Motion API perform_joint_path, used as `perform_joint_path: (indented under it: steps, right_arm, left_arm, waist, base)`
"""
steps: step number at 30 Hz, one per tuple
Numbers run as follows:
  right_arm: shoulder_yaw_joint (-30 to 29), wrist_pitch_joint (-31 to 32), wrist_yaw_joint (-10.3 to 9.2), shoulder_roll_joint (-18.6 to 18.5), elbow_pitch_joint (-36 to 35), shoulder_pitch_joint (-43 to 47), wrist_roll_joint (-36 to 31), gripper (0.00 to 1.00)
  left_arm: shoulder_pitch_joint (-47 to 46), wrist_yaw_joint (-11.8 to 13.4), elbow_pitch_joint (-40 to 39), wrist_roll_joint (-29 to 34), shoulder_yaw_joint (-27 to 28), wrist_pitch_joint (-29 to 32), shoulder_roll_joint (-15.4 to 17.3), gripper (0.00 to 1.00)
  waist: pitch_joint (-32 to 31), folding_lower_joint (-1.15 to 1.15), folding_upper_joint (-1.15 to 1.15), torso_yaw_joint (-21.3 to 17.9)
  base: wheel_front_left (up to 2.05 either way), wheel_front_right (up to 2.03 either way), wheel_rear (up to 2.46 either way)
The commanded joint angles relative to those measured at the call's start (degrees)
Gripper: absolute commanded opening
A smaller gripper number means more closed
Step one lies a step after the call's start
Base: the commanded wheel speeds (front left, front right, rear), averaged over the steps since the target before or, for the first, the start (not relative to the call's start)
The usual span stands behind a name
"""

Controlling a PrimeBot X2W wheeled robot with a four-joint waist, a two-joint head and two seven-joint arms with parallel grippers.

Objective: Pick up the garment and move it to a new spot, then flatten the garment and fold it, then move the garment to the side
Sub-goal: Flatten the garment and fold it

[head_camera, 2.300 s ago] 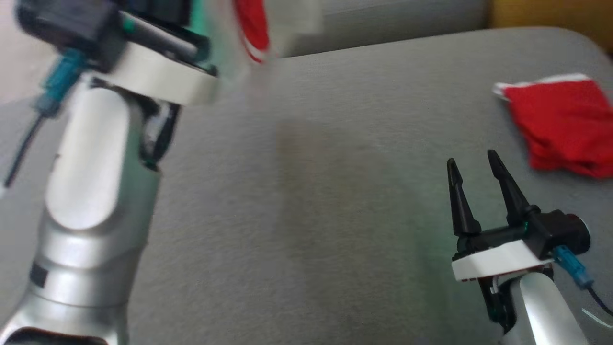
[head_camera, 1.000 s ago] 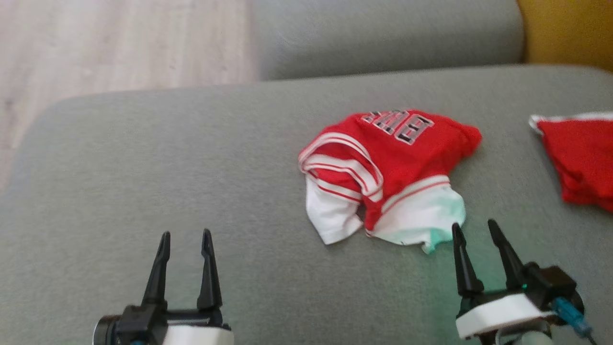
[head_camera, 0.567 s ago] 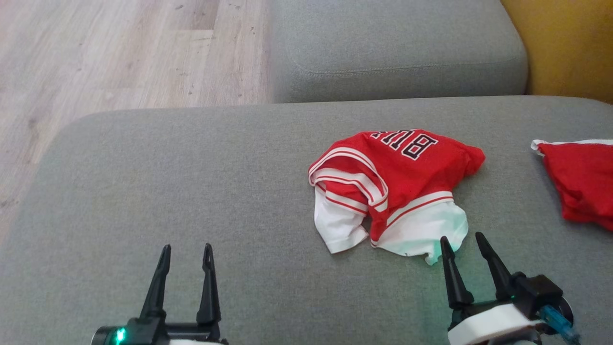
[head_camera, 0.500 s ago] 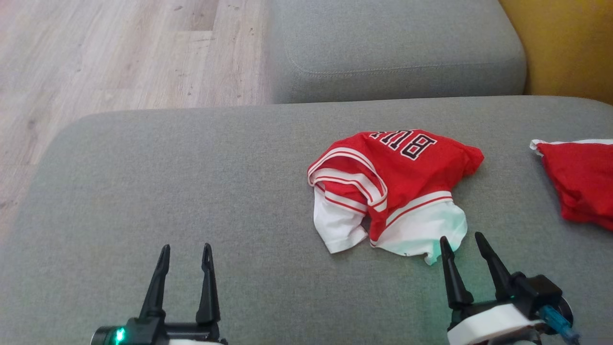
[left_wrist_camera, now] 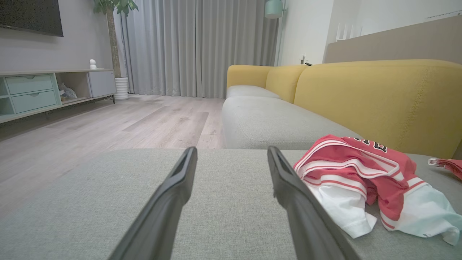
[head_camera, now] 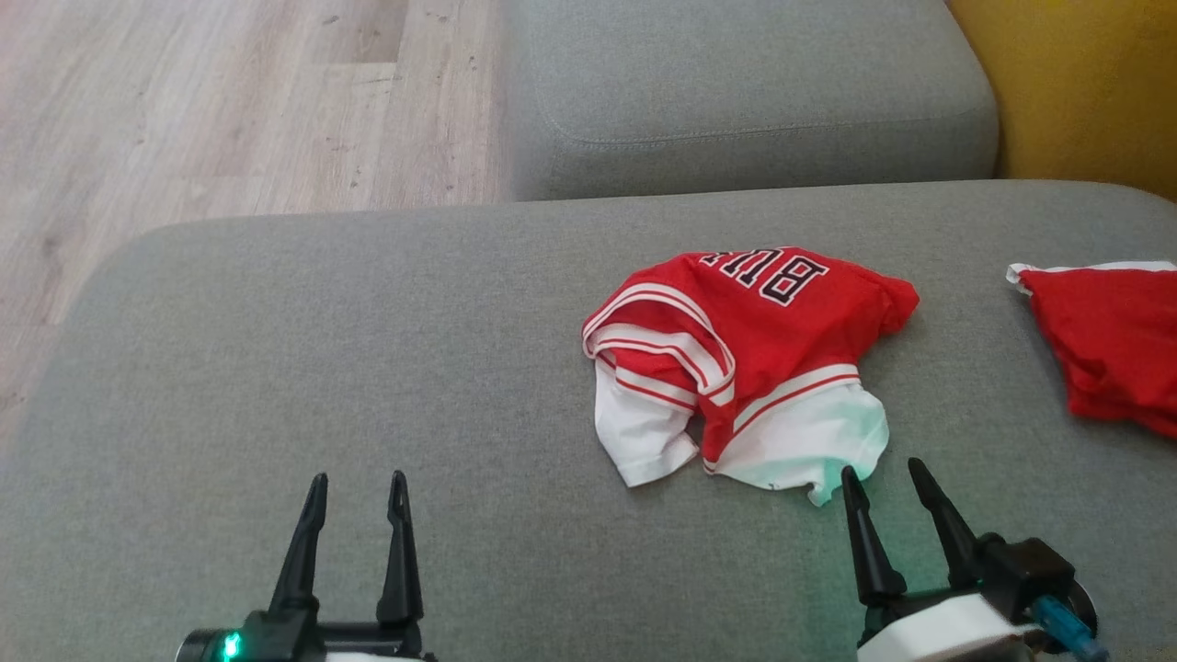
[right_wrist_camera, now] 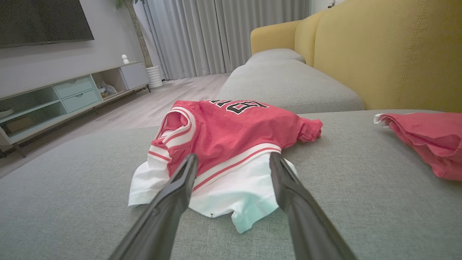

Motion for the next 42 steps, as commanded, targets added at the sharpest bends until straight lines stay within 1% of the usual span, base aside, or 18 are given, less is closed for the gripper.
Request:
perform_joint_path:
  steps: [1, 10, 14, 18, 22, 26, 33, 37, 42]
  right_arm:
    - [1.3, -0.1, -0.04, -0.3, -1.7, -1.7, -0.5, 1.0]
    - [1.7, -0.1, -0.04, -0.3, -1.7, -2.3, -0.7, 1.0]
    - [2.2, -0.1, -0.04, -0.3, -2.0, -3.0, -0.7, 1.0]
    - [3.0, -0.1, -0.04, -0.3, -2.6, -4.1, -0.9, 1.0]
    - [3.4, -0.1, -0.04, -0.3, -3.8, -5.2, -0.8, 1.0]
    - [4.8, -0.1, -0.04, -0.3, -5.2, -6.8, -0.7, 1.0]
    - [6.4, -0.1, -0.04, -0.3, -6.5, -9.2, 0.1, 1.0]
    - [6.6, -0.1, -0.04, -0.3, -6.7, -10.0, 0.9, 1.0]
    - [6.6, -0.1, -0.04, -0.3, -6.9, -10.5, 1.8, 1.0]
  left_arm:
    - [-1.9, 0.3, -1.5, -0.2, 1.8, -0.5, -0.1, 1.0]
    - [-2.2, 0.5, -1.3, -0.6, 1.4, -0.5, -0.1, 1.0]
    - [-2.7, 0.3, -1.0, -1.0, 0.6, -0.5, -0.1, 1.0]
    - [-3.9, -0.5, 0.0, -2.2, -1.1, -0.5, -0.1, 1.0]
    - [-6.2, -1.8, 1.9, -2.9, -4.3, -0.5, -0.1, 1.0]
    - [-10.5, -3.8, 6.3, -2.9, -8.1, -0.5, -0.1, 1.0]
    - [-19.9, -5.6, 14.9, -3.3, -13.1, -0.5, -0.1, 1.0]
    - [-24.1, -5.6, 19.6, -4.5, -15.3, -0.5, -0.1, 1.0]
    - [-27.8, -4.9, 23.8, -5.4, -17.0, -0.5, -0.1, 1.0]
  waist:
    - [0.1, 0.0, 0.0, -0.1]
    - [0.7, 0.0, 0.0, -0.8]
    - [1.5, 0.0, 0.0, -2.2]
    - [3.1, 0.0, 0.0, -5.3]
    - [5.5, 0.0, 0.0, -9.1]
    - [9.0, 0.0, 0.0, -13.0]
    - [14.3, 0.0, 0.0, -19.2]
    - [16.2, 0.0, 0.0, -21.7]
    - [17.6, 0.0, 0.0, -23.6]
  base:
    - [0.0, 0.0, 0.0]
    - [0.0, 0.0, 0.0]
    - [0.0, 0.0, 0.0]
    - [0.0, 0.0, 0.0]
    - [0.0, 0.0, 0.0]
    - [0.0, 0.0, 0.0]
    - [0.0, 0.0, 0.0]
    - [0.0, 0.0, 0.0]
    - [0.0, 0.0, 0.0]
